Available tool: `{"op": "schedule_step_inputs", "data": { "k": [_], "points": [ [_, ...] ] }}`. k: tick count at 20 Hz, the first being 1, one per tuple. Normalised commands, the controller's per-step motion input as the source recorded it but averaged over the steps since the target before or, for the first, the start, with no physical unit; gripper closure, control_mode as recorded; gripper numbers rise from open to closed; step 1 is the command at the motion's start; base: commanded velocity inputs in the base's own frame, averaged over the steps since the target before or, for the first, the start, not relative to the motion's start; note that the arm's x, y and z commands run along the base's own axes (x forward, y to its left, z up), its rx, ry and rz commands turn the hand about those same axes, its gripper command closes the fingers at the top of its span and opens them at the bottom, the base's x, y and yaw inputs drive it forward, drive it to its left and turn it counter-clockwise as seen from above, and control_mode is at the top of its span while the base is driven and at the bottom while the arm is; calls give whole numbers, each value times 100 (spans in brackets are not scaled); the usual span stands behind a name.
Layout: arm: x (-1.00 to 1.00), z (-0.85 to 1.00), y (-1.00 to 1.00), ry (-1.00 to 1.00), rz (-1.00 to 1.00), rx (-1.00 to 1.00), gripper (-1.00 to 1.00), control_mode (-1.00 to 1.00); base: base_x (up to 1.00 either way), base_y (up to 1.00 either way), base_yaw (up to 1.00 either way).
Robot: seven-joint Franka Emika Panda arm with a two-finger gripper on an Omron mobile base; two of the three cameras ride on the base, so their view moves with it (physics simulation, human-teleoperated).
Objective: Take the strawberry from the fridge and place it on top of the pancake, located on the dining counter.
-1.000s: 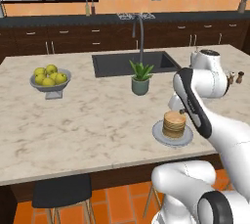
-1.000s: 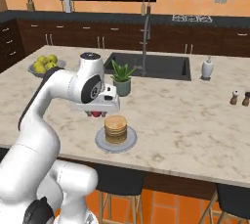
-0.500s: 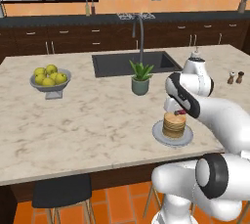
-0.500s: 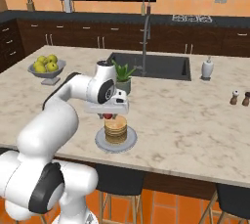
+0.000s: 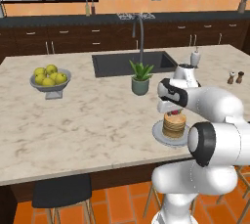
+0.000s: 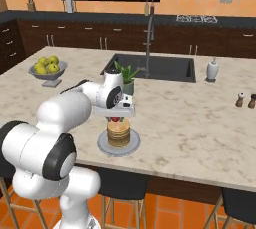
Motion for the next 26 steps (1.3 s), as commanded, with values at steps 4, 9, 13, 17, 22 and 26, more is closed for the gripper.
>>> {"op": "schedule_step_inputs", "data": {
  "k": [4,9,13,17,22,26],
  "points": [
    [10,-7,-26,-1,4,0,100,-100,0,0,0],
    [-8,-15,-16,-6,5,0,100,-100,0,0,0],
    [-3,-28,18,0,0,0,100,-100,0,0,0],
    [0,-40,28,0,0,0,-100,-100,0,0,0],
    [-43,-20,0,-6,2,0,-100,-100,0,0,0],
    [-66,0,-3,-11,1,0,-100,-100,0,0,0]
  ]
}}
